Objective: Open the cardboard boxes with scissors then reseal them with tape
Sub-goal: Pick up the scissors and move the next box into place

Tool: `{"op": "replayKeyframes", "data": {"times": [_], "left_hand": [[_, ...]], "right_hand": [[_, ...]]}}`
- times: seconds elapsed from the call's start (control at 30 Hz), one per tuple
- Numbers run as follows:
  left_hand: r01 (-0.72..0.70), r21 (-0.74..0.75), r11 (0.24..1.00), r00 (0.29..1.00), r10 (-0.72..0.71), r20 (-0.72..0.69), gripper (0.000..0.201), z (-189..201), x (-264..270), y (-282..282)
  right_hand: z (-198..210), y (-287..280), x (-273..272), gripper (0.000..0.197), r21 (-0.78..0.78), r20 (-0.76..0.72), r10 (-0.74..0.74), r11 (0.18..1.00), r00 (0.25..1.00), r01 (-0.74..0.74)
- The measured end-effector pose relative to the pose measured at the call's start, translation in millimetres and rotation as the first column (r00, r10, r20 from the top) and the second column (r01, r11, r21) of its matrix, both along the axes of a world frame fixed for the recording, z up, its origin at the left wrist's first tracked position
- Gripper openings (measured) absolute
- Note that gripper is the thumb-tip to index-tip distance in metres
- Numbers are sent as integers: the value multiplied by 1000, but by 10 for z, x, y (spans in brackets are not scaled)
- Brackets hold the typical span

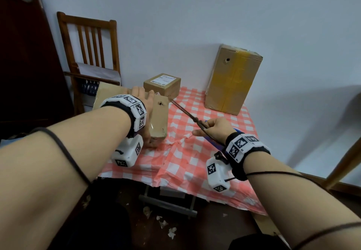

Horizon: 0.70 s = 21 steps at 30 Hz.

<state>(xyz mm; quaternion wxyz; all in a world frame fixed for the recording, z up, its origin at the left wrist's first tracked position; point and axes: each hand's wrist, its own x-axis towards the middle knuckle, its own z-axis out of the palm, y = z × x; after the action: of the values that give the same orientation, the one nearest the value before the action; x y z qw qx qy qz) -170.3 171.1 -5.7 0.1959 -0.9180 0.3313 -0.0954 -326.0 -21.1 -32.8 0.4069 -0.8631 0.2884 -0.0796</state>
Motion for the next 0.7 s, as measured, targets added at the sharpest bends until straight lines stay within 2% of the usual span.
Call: {"op": "replayKeyframes", "data": {"times": [0.1,0.23,0.3,0.37,0.47,0.7], "left_hand": [[58,37,998,997,-60,58,134,34,-36,-41],[133,52,990,978,-140,155,102,79,-86,-111],[144,55,988,974,-151,171,99,97,-107,-118],[148,71,986,973,-158,167,103,112,-114,-117],[154,86,984,976,-165,141,97,127,-134,-119],[216,102,971,958,-231,172,81,164,-215,-148]], "right_hand": [[143,-24,22,27,-116,-40,52,992,998,-56],[391,-48,-1,14,-331,-88,84,937,993,-109],[514,-65,-28,8,-419,-120,97,898,988,-139],[604,-104,-56,17,-487,-130,89,862,988,-142],[690,-160,-105,34,-542,-153,66,828,986,-140],[685,-154,-183,34,-598,-203,43,786,978,-159]]}}
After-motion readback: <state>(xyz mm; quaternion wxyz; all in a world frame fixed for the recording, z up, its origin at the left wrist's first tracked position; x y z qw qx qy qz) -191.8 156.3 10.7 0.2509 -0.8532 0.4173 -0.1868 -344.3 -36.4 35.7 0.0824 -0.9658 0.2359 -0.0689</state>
